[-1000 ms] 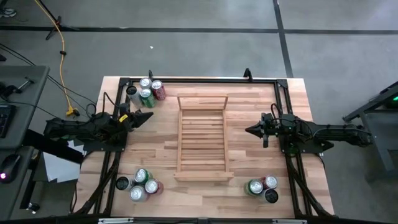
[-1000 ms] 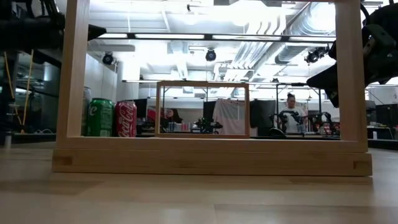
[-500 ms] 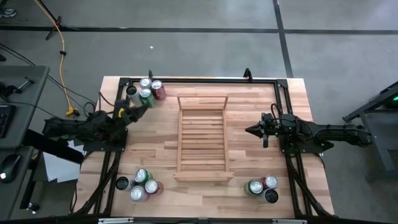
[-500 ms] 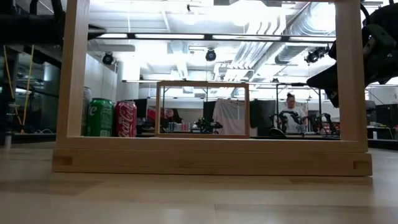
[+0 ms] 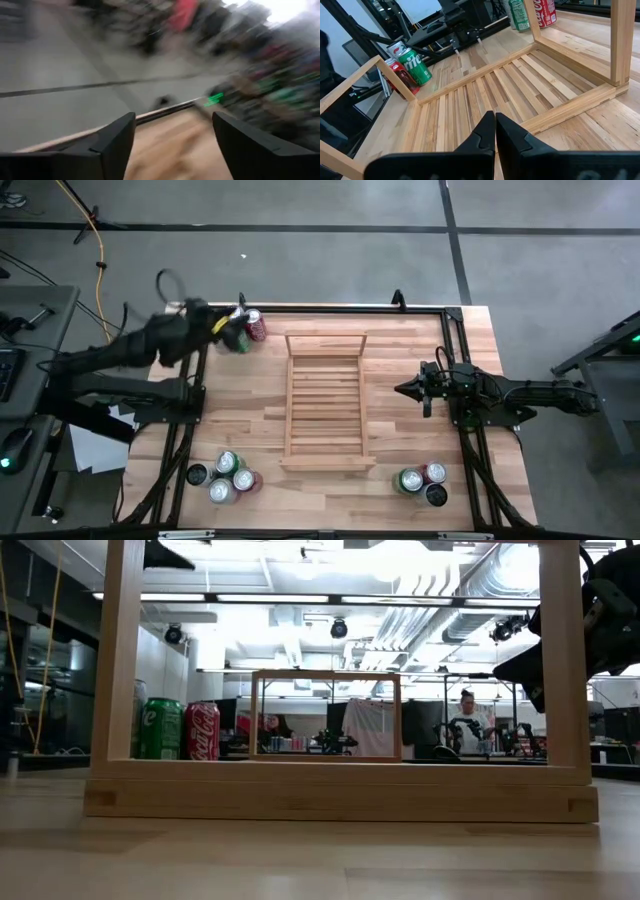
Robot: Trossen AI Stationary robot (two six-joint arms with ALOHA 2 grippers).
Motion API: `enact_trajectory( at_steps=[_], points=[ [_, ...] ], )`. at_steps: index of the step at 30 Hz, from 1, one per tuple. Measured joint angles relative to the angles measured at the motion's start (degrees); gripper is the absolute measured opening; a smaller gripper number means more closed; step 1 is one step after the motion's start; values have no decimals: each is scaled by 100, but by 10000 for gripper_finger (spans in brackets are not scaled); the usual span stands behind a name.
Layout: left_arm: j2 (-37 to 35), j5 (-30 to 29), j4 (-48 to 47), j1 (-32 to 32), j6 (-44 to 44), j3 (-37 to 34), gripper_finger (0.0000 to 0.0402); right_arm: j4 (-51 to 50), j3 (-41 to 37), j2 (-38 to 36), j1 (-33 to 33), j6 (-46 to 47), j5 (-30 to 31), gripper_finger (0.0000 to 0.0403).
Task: Place canned beverage on shelf
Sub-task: Put the top left white and pink can on the shelf
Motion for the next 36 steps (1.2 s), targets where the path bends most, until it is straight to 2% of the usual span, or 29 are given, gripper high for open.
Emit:
enact_trajectory(
  at_steps=[3, 6, 8, 13, 18, 26, 36],
  points=[
    [700, 1, -1547, 715, 112, 889, 297, 0, 0, 0, 0, 1, 1, 0],
    [1244, 17, -2779, 1424, -230, 1455, 308, 1, 2, 0, 0, 1, 1, 0],
    [1511, 127, -3485, 1875, -545, 1566, 309, 1, 0, 0, -1, 1, 0, 0],
    [1883, 169, -4527, 2684, -992, 1533, 310, 1, 0, 0, 0, 1, 1, 0],
    [1937, 73, -4534, 3028, -1451, 1301, 310, -1, 0, 0, 0, 1, 0, 0],
    [1647, 65, -4280, 3080, -2296, 418, 310, 1, 0, 0, -1, -1, 1, 0],
    [1406, 183, -2958, 3080, -2172, -452, 310, 0, 0, 0, -1, 1, 0, 0]
  ],
)
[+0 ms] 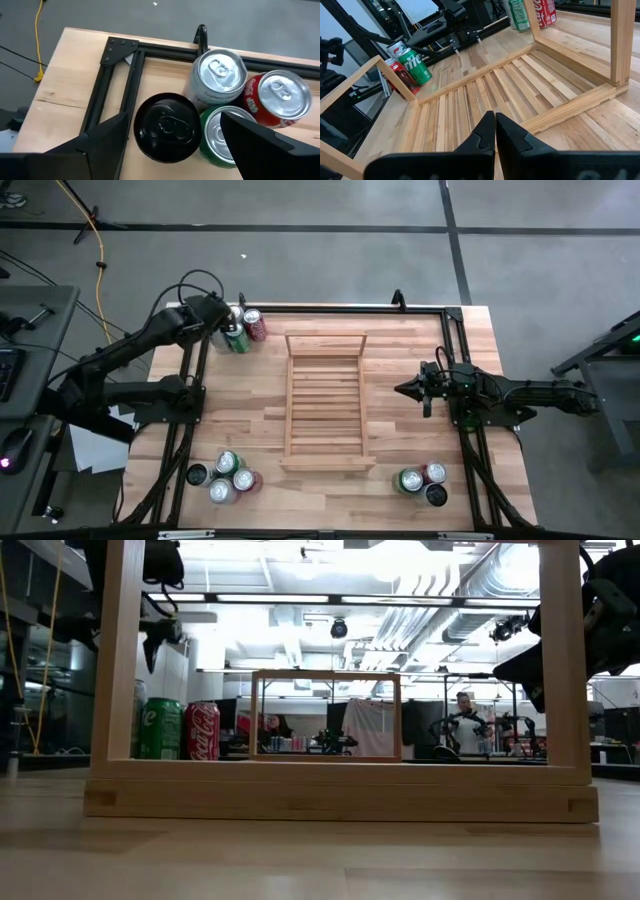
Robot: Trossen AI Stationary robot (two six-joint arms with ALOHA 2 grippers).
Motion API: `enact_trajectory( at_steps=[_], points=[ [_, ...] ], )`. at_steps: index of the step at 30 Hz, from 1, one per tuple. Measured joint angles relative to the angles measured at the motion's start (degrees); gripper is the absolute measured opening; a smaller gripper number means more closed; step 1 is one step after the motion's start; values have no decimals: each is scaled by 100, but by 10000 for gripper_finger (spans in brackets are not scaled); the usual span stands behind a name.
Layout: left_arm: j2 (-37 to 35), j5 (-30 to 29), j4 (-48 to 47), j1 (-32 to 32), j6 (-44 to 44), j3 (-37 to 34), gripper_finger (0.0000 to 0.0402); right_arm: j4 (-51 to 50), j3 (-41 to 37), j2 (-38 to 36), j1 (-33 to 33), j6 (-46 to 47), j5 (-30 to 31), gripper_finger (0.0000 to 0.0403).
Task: Place canned beverage on shelf
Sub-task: Put the top left white and pink can on the shelf
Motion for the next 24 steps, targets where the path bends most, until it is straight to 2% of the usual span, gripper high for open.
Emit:
enact_trajectory(
  at_steps=[19, 24],
  points=[
    [1, -165, 505, 27, -103, -747, 310, -1, 0, 0, 1, 0, 1, 0],
    [3, 151, 724, 155, -103, -1023, 310, 0, 0, 0, 0, -2, -1, 0]
  ],
)
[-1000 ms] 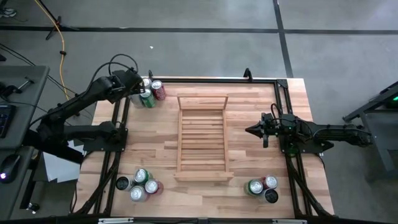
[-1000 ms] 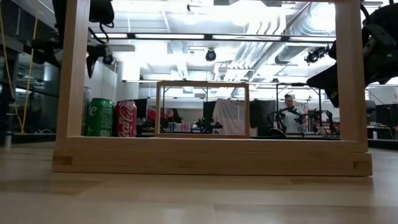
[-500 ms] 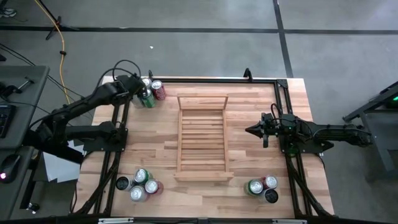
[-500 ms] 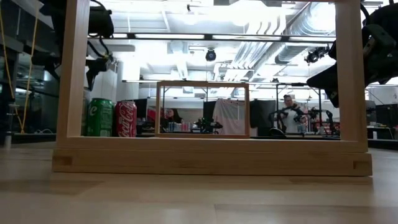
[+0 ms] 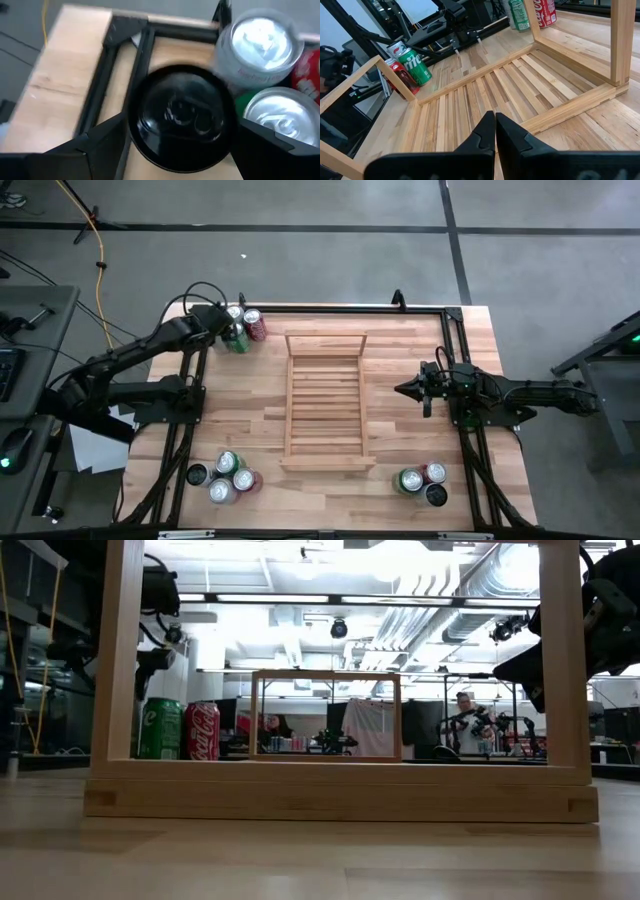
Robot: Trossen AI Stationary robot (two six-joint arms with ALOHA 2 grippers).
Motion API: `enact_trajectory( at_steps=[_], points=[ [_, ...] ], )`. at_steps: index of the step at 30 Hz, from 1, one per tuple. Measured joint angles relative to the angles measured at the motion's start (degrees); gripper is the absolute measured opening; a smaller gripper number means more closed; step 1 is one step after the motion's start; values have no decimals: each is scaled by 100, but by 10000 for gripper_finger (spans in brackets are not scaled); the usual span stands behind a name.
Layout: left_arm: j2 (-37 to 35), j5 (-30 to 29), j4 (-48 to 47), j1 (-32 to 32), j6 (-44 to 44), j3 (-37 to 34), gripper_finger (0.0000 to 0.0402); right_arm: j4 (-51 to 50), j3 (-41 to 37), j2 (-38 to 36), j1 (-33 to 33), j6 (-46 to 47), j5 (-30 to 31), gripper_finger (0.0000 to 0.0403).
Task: Place canned beverage on shelf
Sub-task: Put the top left white and pink can on the shelf
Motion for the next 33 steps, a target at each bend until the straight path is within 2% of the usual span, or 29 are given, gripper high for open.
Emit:
enact_trajectory(
  at_steps=[8, 11, 14, 20, 25, 33],
  points=[
    [0, -90, 24, 39, 4, -44, 304, 0, 0, 0, -1, 2, 1, 0],
    [0, -152, 20, 41, 5, -44, 276, -1, 0, 1, 0, 1, 1, 0],
    [-15, -157, 22, 41, 34, -44, 231, 0, 0, 1, 0, 1, 0, 0],
    [-310, 66, -72, 41, 548, 149, 228, -1, 0, 1, -1, 2, 0, 0],
    [-780, 89, -530, 41, 866, 781, 228, -1, 0, 2, 0, 2, 1, 0],
    [-1374, 302, -861, -12, 1779, 2574, 228, -1, 0, 2, 0, 0, 0, 0]
  ],
)
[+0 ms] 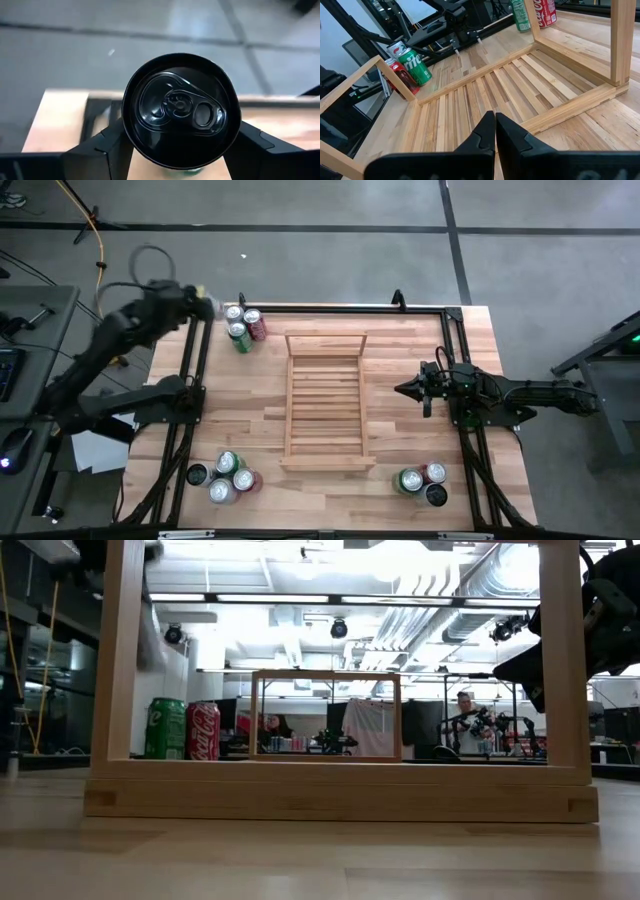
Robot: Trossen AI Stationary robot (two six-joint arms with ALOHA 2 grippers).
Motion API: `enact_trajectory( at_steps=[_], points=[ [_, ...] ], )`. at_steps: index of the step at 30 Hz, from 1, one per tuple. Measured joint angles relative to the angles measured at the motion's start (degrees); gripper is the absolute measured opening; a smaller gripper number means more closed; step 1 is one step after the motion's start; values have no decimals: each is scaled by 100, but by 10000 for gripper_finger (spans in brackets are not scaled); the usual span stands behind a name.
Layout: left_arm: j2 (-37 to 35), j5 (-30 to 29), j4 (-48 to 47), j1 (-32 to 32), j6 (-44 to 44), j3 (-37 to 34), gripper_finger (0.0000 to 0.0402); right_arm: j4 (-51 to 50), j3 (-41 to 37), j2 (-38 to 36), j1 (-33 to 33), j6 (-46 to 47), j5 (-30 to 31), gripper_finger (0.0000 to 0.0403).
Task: Place canned beverage on shelf
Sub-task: Put the top left white and pink can on the shelf
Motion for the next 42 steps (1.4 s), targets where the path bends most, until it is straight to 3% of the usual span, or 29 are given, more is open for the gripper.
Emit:
enact_trajectory(
  at_steps=[4, 7, 13, 17, 21, 25, 31, 42],
  points=[
    [-19, 356, 458, -173, 689, 658, 228, 2, 0, 0, 0, 2, 0, 0],
    [-19, 1225, 1554, -349, 1210, 656, 228, 2, 0, 0, 0, 2, 2, 0],
    [265, 3609, 4255, -882, 1428, -246, 228, 0, 0, -1, -1, 0, 1, 0],
    [533, 4586, 6605, -1438, 1045, -1254, 228, 0, 0, -1, 0, 2, 2, 0],
    [740, 4592, 8752, -1919, 294, -2311, 228, 0, 0, -2, -2, 2, 0, 0],
    [914, 4179, 9787, -2354, -271, -3055, 228, 0, 0, -2, 0, 2, 0, 0],
    [919, 3717, 9824, -2673, -199, -3245, 228, 0, 0, -1, -2, -30, 0, 0],
    [914, 3705, 9680, -2679, -166, -3238, 228, 72, -2, 0, -4, -206, 43, 0]
  ],
)
